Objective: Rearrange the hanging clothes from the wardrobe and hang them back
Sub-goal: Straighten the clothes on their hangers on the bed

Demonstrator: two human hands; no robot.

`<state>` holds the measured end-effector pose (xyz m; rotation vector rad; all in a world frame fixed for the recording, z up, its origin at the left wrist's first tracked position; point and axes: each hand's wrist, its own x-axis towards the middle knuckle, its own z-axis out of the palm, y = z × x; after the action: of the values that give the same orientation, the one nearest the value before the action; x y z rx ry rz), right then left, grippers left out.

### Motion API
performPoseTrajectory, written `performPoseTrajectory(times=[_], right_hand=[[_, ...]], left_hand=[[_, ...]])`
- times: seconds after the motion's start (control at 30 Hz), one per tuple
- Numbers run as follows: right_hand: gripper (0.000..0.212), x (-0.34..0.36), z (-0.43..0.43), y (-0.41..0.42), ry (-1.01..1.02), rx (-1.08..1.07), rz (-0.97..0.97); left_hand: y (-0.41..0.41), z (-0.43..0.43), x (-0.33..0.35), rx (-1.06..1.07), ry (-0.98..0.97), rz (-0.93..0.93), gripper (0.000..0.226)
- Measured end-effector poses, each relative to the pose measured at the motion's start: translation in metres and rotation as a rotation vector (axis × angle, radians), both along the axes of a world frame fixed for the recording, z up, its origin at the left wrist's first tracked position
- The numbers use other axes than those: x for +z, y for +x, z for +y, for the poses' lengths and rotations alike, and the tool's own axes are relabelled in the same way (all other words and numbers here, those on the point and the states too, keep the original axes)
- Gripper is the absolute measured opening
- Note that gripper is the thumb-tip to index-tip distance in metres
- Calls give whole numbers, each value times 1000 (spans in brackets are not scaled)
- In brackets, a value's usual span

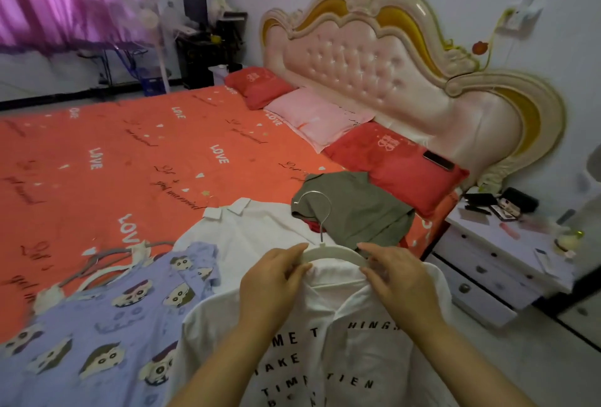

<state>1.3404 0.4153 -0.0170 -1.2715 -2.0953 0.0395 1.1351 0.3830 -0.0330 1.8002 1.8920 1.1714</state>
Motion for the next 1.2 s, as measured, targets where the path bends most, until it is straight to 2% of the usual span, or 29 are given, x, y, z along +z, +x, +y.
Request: performPoseTrajectory(times=[0.3,0.5,0.93,1.2], right_hand=[[43,-18,168,19,-24,304,-11],[47,-17,243,-7,-2,501,-13],[43,-30,330,-111,-48,582,-36],[42,-51,396,-179,-177,677,-48]], left_hand=[[30,116,-6,241,-74,5,33],[16,158,-3,378,-110,-12,33],[-75,231,-30,472,-88,-4,32],[-129,291,-44,559,-153,3,32]])
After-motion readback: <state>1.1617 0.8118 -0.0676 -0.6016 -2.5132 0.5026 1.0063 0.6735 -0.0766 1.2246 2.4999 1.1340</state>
